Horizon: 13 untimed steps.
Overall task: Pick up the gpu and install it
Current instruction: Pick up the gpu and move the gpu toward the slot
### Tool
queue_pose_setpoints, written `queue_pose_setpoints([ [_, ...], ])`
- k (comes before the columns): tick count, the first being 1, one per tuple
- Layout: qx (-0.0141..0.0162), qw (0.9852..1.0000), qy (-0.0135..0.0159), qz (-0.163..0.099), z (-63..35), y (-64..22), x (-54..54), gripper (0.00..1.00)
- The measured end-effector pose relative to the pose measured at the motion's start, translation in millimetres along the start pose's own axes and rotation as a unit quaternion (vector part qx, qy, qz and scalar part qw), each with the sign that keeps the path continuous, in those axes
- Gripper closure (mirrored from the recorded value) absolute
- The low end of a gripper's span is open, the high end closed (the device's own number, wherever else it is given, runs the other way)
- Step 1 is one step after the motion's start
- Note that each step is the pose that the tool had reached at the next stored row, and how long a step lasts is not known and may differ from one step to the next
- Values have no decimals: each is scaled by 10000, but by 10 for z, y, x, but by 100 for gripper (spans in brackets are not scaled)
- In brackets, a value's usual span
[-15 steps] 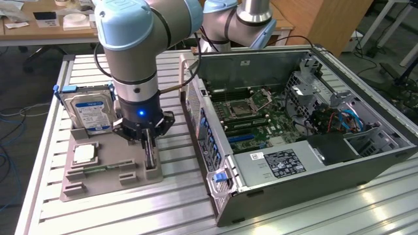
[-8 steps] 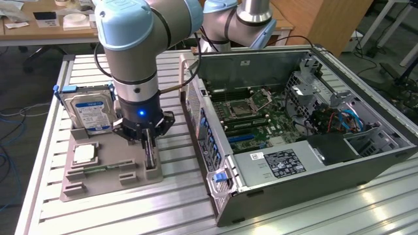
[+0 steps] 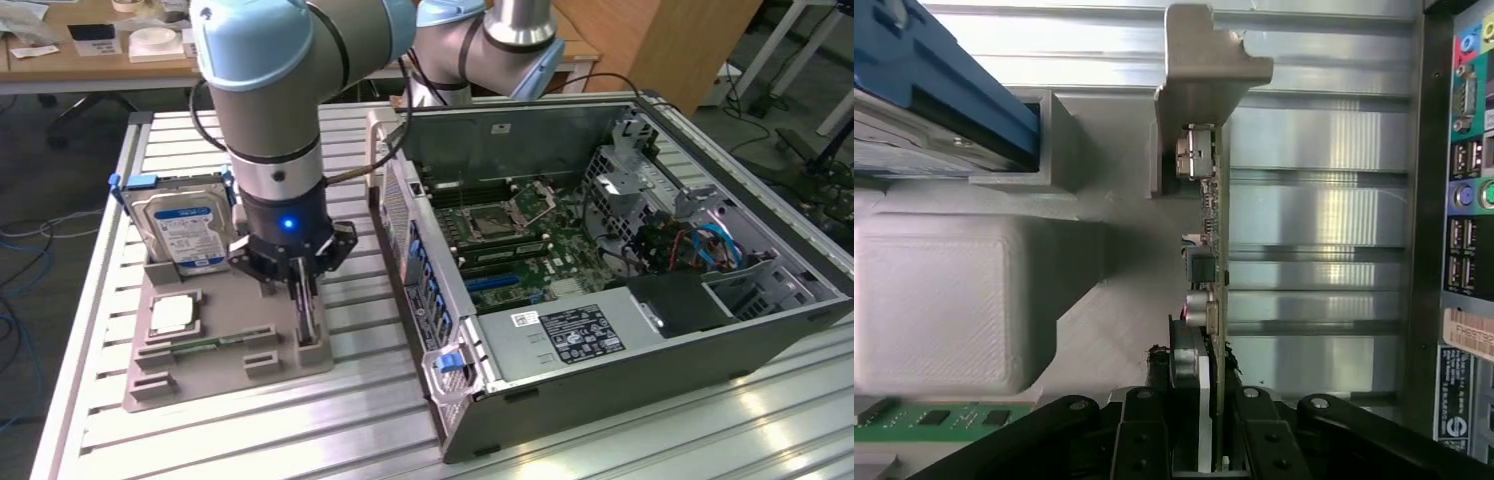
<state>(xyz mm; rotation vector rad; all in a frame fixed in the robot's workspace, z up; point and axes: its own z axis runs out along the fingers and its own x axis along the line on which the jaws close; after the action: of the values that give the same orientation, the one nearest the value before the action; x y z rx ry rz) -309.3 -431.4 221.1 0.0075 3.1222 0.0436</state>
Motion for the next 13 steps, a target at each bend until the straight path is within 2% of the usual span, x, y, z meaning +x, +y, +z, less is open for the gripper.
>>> queue_pose_setpoints([
  [13, 0, 10000, 3, 0, -467, 13, -9, 72],
])
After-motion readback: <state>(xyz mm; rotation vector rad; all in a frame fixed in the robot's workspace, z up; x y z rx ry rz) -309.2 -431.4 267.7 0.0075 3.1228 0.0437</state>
